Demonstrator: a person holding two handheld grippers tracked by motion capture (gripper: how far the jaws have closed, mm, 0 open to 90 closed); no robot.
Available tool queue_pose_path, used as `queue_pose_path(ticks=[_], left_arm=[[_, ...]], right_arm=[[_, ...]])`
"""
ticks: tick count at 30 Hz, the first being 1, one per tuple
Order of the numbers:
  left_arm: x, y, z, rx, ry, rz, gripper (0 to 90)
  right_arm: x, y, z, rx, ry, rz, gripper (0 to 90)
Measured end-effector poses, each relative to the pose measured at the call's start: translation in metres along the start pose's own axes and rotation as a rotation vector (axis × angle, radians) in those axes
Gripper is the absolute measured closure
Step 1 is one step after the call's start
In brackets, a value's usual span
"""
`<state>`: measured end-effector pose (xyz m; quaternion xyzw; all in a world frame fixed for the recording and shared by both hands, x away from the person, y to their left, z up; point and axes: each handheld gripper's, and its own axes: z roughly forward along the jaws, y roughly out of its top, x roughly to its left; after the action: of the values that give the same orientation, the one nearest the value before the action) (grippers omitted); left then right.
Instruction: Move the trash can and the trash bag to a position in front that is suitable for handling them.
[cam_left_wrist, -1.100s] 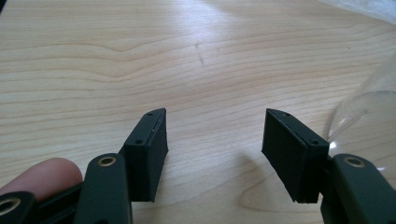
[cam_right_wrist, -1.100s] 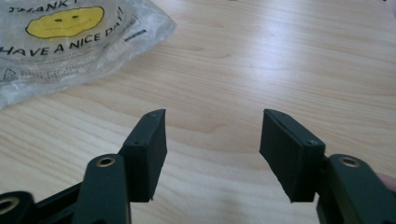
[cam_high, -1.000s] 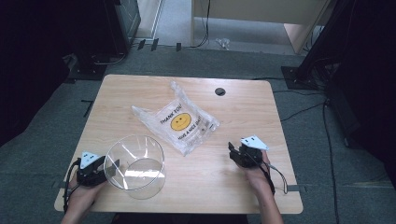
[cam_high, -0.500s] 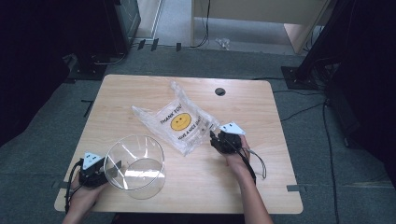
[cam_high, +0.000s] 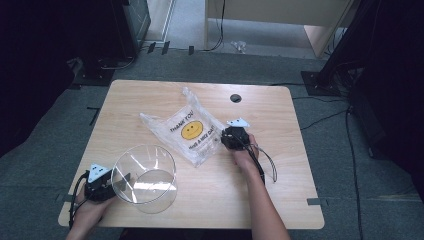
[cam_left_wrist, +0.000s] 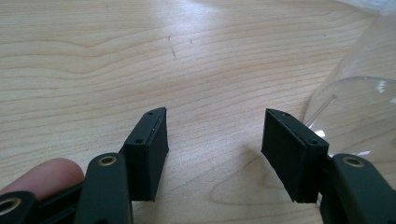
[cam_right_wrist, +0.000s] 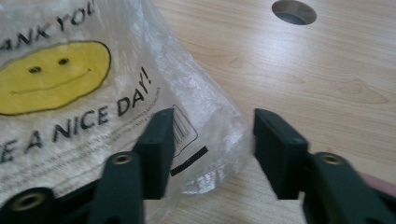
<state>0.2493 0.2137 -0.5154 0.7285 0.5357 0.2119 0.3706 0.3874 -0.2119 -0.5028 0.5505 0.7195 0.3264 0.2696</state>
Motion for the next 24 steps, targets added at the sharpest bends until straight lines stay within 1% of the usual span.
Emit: queue_pose_path(ticks=[1, 2, 3, 5, 6, 7, 8, 12, 13, 15, 18, 19, 21, 22, 23, 24], left_arm=[[0.000, 0.000, 0.000, 0.000, 0.000, 0.001, 40.1], [0.000, 0.000, 0.000, 0.000, 0.000, 0.001, 40.0], [0.000, 0.000, 0.000, 0.000, 0.000, 0.002, 40.1], [0.000, 0.000, 0.000, -0.002, 0.000, 0.001, 40.0], [0.000, 0.000, 0.000, -0.002, 0.000, 0.001, 40.0], [0.000, 0.000, 0.000, -0.002, 0.000, 0.001, 40.0], [0.000, 0.000, 0.000, -0.001, 0.000, 0.001, 40.1], [0.000, 0.000, 0.000, 0.001, -0.001, 0.002, 39.9], [0.000, 0.000, 0.000, -0.001, -0.001, 0.002, 39.5], [0.000, 0.000, 0.000, -0.001, -0.001, 0.002, 39.4], [0.000, 0.000, 0.000, -0.001, -0.001, 0.002, 39.3], [0.000, 0.000, 0.000, -0.001, -0.002, 0.002, 39.3], [0.000, 0.000, 0.000, -0.002, -0.003, 0.001, 39.2], [0.000, 0.000, 0.000, -0.002, -0.003, 0.002, 39.2], [0.000, 0.000, 0.000, -0.003, -0.003, 0.000, 39.2], [0.000, 0.000, 0.000, -0.003, -0.003, 0.001, 39.1]], right_arm=[[0.000, 0.000, 0.000, 0.000, 0.000, 0.000, 66.5], [0.002, -0.002, 0.001, 0.009, 0.027, -0.006, 73.8], [0.003, -0.003, 0.001, 0.006, 0.037, -0.017, 76.4], [0.005, -0.005, 0.002, 0.016, 0.029, -0.043, 83.4], [0.005, -0.005, 0.002, 0.016, 0.029, -0.043, 83.4], [0.006, -0.008, 0.002, 0.023, 0.043, -0.048, 88.2], [0.006, -0.009, 0.002, 0.026, 0.044, -0.048, 90.0], [0.006, -0.015, 0.002, 0.033, 0.054, -0.059, 90.0], [0.005, -0.017, 0.000, 0.027, 0.066, -0.057, 90.0], [0.005, -0.018, -0.001, 0.026, 0.065, -0.060, 90.0], [0.004, -0.025, -0.009, 0.022, 0.045, -0.067, 90.0], [0.004, -0.025, -0.009, 0.022, 0.045, -0.067, 90.0], [0.002, -0.030, -0.014, 0.021, 0.032, -0.062, 90.0], [-0.001, -0.036, -0.021, 0.022, 0.016, -0.052, 90.0], [-0.001, -0.036, -0.021, 0.022, 0.016, -0.052, 90.0], [-0.003, -0.040, -0.024, 0.020, 0.008, -0.053, 90.0]])
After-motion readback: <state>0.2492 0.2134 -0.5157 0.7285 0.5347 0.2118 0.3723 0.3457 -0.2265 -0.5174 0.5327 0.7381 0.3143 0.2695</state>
